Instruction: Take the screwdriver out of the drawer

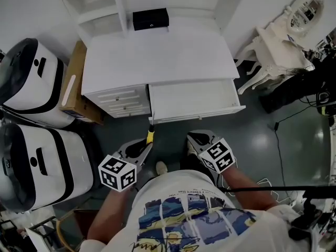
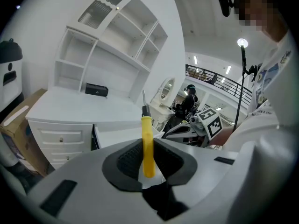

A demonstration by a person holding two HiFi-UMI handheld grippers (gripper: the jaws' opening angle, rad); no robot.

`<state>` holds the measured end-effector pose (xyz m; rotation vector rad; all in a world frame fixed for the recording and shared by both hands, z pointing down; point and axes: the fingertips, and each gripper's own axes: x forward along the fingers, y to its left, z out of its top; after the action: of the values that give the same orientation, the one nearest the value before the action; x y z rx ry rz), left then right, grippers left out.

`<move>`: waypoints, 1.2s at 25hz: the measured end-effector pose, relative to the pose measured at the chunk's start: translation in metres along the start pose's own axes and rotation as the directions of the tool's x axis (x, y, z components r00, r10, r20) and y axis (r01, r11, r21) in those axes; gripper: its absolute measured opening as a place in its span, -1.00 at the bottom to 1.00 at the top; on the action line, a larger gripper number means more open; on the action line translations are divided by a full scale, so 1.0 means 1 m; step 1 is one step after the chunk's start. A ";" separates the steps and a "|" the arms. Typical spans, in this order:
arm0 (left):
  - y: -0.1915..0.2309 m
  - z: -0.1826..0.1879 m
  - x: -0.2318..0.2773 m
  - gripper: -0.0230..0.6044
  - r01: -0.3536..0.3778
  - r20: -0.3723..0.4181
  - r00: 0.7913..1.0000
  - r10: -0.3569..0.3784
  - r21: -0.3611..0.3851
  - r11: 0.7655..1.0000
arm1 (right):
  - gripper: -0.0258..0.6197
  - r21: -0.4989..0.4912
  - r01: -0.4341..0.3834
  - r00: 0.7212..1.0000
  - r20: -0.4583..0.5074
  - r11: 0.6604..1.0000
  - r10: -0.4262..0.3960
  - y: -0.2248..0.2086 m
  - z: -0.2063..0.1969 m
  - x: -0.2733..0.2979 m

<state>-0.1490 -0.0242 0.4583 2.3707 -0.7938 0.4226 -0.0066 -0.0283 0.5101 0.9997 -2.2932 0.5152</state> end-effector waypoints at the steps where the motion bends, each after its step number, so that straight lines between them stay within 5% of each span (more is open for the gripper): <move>1: -0.002 -0.001 -0.003 -0.68 0.001 0.001 1.000 -0.001 0.001 1.000 | -0.84 0.000 0.000 1.000 0.001 1.000 0.000 0.003 0.000 -0.001; 30: -0.024 -0.015 -0.031 -0.68 0.026 0.004 1.000 -0.026 0.033 0.999 | -0.84 -0.032 0.013 1.000 0.015 0.999 -0.012 0.037 0.002 -0.018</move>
<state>-0.1593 0.0138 0.4455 2.4100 -0.7629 0.4234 -0.0252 0.0039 0.4923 1.0048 -2.2996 0.4657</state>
